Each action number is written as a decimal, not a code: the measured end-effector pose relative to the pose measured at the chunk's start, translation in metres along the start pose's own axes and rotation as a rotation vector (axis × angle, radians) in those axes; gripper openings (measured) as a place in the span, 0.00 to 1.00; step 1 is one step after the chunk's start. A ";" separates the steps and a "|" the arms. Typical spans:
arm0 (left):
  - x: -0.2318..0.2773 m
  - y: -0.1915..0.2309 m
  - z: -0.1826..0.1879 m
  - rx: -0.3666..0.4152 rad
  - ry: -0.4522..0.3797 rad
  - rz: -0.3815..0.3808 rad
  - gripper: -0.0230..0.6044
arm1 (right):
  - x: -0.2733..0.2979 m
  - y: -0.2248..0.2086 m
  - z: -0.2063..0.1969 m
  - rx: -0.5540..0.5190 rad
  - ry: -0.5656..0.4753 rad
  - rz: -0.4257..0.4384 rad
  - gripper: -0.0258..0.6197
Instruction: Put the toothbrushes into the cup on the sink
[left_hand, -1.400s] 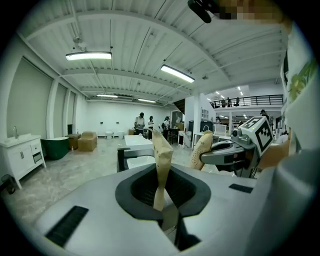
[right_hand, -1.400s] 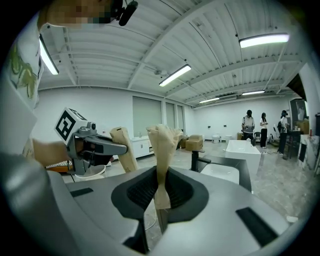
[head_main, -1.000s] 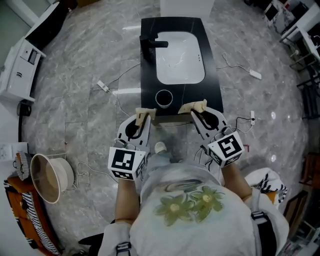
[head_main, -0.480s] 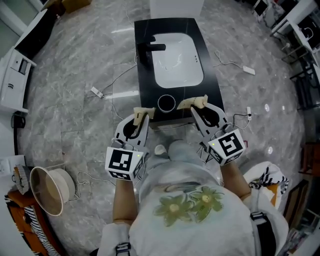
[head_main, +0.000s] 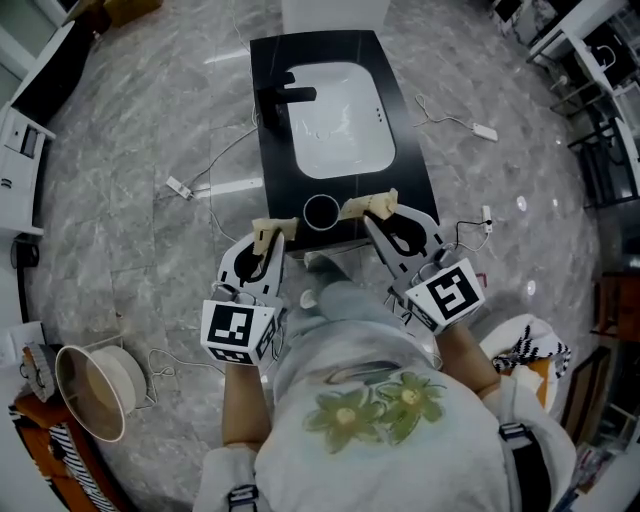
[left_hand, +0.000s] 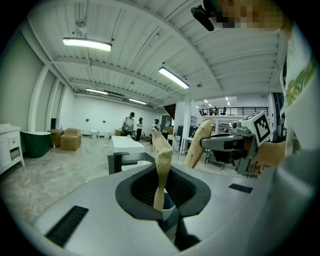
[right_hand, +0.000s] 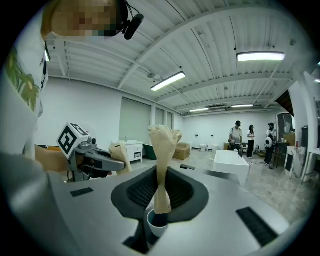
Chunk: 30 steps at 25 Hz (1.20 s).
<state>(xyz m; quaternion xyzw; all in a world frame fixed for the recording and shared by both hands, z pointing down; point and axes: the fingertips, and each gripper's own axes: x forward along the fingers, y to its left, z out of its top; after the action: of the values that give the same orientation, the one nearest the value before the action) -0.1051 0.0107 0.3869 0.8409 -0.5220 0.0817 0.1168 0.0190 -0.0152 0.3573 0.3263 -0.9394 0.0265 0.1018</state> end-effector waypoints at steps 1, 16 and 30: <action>0.003 0.002 0.000 -0.001 0.007 0.001 0.10 | 0.003 -0.002 -0.001 0.003 0.003 0.007 0.14; 0.047 0.036 0.023 0.011 0.017 -0.003 0.10 | 0.049 -0.023 -0.015 0.036 0.054 0.063 0.14; 0.062 0.050 0.022 -0.011 0.028 0.001 0.10 | 0.071 -0.021 -0.035 0.038 0.099 0.118 0.14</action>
<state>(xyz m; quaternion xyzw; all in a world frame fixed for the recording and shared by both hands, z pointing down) -0.1224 -0.0703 0.3879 0.8387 -0.5214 0.0905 0.1286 -0.0166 -0.0712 0.4058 0.2704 -0.9502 0.0663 0.1402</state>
